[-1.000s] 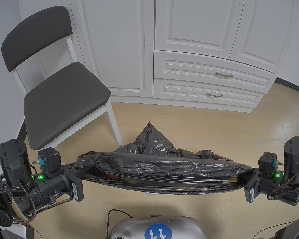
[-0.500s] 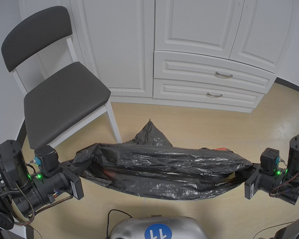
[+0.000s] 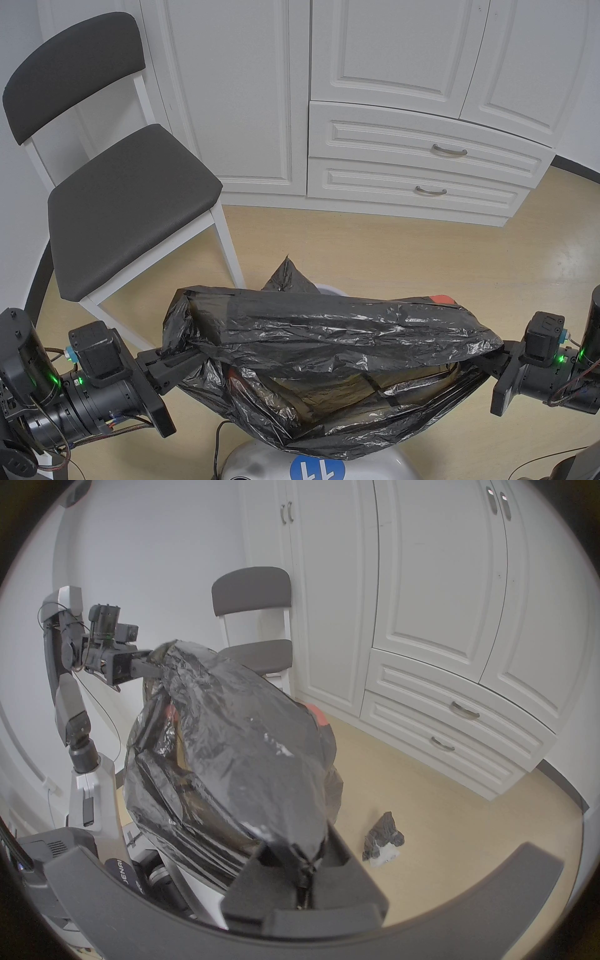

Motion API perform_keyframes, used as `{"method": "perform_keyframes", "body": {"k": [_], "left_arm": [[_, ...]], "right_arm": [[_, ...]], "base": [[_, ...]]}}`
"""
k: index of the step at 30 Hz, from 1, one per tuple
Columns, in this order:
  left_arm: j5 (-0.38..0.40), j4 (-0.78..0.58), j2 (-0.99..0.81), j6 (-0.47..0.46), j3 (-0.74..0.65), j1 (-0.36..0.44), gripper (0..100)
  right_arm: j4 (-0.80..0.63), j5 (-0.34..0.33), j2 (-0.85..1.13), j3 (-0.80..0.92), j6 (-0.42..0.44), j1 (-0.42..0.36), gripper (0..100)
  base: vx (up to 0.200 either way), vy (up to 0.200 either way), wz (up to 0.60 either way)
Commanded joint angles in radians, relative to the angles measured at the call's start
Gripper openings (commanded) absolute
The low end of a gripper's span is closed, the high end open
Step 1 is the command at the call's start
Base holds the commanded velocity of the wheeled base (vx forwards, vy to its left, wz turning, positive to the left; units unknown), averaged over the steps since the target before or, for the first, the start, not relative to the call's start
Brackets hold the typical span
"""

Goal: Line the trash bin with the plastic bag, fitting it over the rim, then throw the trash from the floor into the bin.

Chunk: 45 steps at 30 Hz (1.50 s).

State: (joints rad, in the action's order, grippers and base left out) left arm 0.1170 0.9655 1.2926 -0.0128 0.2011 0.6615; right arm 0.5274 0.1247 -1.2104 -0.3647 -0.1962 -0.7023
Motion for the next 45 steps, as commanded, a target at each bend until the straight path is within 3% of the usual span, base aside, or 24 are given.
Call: {"method": "perform_keyframes", "body": {"k": [1,6,11,17,19,21,25,29,34,42,45], "left_arm": [[0.003,0.007,0.028,0.004,-0.005,0.030,0],[0.001,0.058,0.085,0.011,-0.005,0.058,0],[0.001,0.203,0.172,0.080,-0.002,0.092,0],[0.013,0.473,0.329,0.189,0.023,0.118,0],[0.043,0.568,0.402,0.229,0.041,0.116,0],[0.047,0.564,0.429,0.254,0.067,0.118,0],[0.047,0.564,0.449,0.297,0.112,0.119,0],[0.047,0.564,0.449,0.312,0.124,0.121,0],[0.046,0.564,0.453,0.312,0.144,0.121,0],[0.041,0.565,0.516,0.316,0.185,0.121,0],[0.041,0.565,0.547,0.358,0.201,0.124,0]], "right_arm": [[0.055,-0.016,-0.004,0.016,0.004,0.000,0],[0.181,-0.057,-0.044,0.044,0.014,-0.009,0],[0.378,-0.149,-0.123,0.084,0.070,-0.037,0],[0.675,-0.177,-0.317,0.099,0.239,-0.101,0],[0.850,-0.177,-0.446,0.098,0.314,-0.117,0],[1.023,-0.175,-0.574,0.096,0.362,-0.126,0],[1.043,-0.160,-0.721,0.052,0.416,-0.141,0],[1.043,-0.154,-0.750,0.016,0.517,-0.154,0],[1.043,-0.100,-0.759,-0.040,0.595,-0.154,0],[1.043,-0.042,-0.822,-0.112,0.638,-0.138,0],[1.043,-0.036,-0.837,-0.122,0.647,-0.106,0]], "base": [[0.000,0.000,0.00],[0.000,0.000,0.00],[0.000,0.000,0.00],[0.000,0.000,0.00],[0.000,0.000,0.00],[0.000,0.000,0.00],[0.000,0.000,0.00],[0.000,0.000,0.00],[0.000,0.000,0.00],[0.000,0.000,0.00],[0.000,0.000,0.00]]}}
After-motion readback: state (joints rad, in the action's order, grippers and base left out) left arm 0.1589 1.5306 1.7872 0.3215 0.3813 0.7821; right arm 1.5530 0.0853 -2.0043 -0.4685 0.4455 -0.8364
